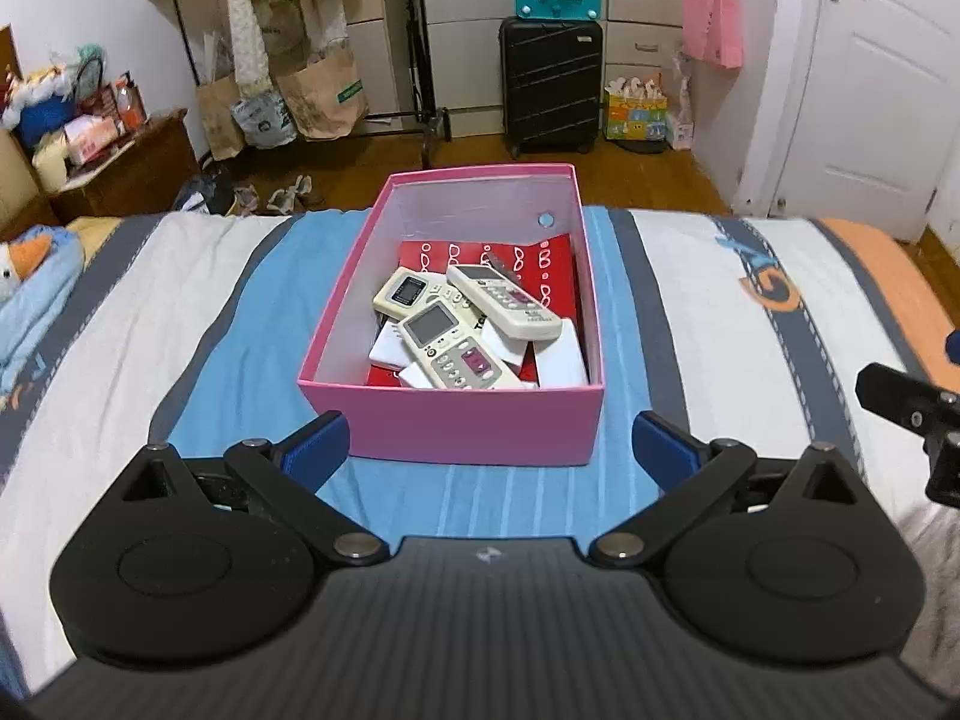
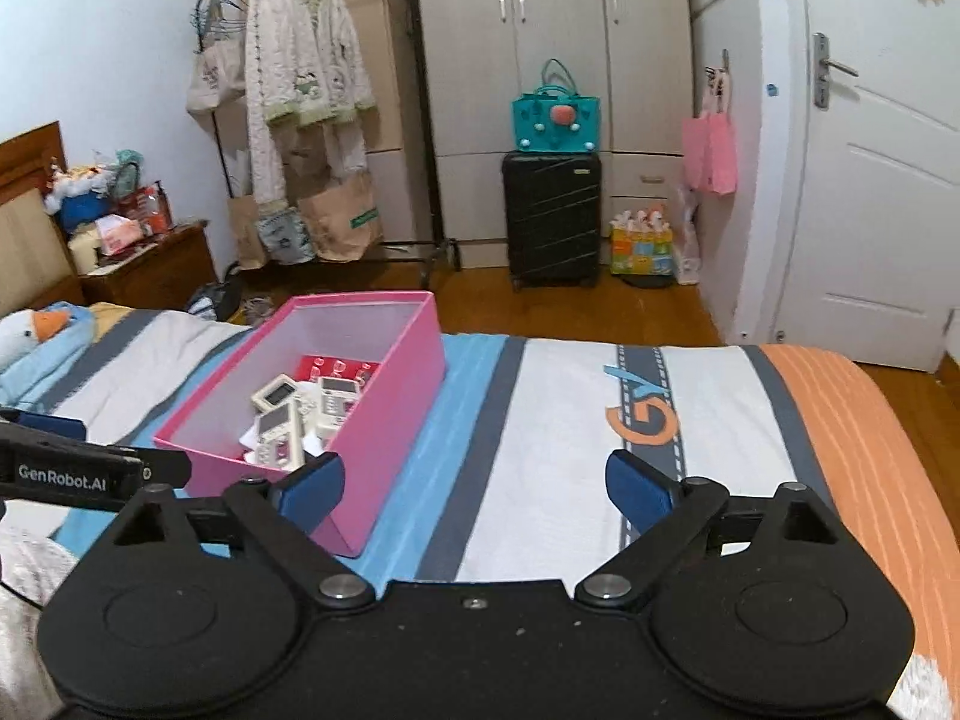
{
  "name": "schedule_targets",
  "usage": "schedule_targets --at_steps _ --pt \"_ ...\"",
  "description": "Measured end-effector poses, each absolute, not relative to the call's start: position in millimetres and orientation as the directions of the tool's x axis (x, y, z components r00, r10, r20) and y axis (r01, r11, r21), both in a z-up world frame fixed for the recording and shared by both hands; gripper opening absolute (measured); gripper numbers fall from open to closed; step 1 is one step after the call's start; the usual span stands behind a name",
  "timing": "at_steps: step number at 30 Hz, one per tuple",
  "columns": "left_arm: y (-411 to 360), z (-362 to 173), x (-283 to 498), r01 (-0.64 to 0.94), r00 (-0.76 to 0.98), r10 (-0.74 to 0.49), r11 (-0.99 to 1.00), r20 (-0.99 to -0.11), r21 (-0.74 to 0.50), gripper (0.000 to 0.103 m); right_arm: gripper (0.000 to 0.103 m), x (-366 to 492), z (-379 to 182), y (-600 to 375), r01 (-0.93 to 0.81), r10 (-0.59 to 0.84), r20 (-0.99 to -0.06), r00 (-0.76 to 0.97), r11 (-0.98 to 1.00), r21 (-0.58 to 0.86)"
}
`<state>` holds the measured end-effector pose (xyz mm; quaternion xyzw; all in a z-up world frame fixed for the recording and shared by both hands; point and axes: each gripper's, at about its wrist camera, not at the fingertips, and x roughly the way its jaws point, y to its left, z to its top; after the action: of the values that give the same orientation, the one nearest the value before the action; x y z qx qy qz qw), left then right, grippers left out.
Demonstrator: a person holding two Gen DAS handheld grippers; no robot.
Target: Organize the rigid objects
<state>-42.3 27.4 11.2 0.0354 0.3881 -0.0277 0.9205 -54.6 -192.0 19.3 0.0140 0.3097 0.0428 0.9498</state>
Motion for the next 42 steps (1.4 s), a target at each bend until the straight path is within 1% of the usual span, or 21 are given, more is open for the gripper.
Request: schedule_targets --at_steps 5,8,13,24,31,35,42 --pt "25 7 -45 0.091 0.688 -0.019 0.994 -0.725 0.061 0.102 0.099 -60 22 -187 -0.079 0.075 -0.596 0.800 0.997 0.019" --pt "28 7 -44 0.082 0.685 -0.021 0.995 -0.728 0.048 0.102 0.099 -61 24 -187 -0.071 0.066 -0.595 0.801 0.997 0.015" --pt "35 8 -44 0.067 0.682 -0.022 0.997 -0.731 0.032 0.102 0.099 -62 25 -186 -0.040 0.012 -0.592 0.806 0.999 -0.035" --pt "39 6 -40 0.072 0.654 -0.039 0.997 -0.756 0.010 0.102 0.099 -63 24 -185 0.009 -0.014 -0.602 0.798 1.000 -0.011" --pt "39 3 -39 0.059 0.644 -0.023 0.998 -0.764 0.020 0.102 0.099 -61 23 -186 0.023 -0.014 -0.608 0.794 1.000 0.007" --pt "40 4 -41 0.070 0.637 -0.039 0.998 -0.770 0.008 0.102 0.100 -60 20 -185 0.029 -0.031 -0.605 0.795 0.999 -0.014" --pt "36 5 -43 0.082 0.638 -0.035 0.996 -0.769 0.023 0.102 0.099 -57 15 -180 0.054 -0.087 -0.600 0.796 0.996 -0.074"
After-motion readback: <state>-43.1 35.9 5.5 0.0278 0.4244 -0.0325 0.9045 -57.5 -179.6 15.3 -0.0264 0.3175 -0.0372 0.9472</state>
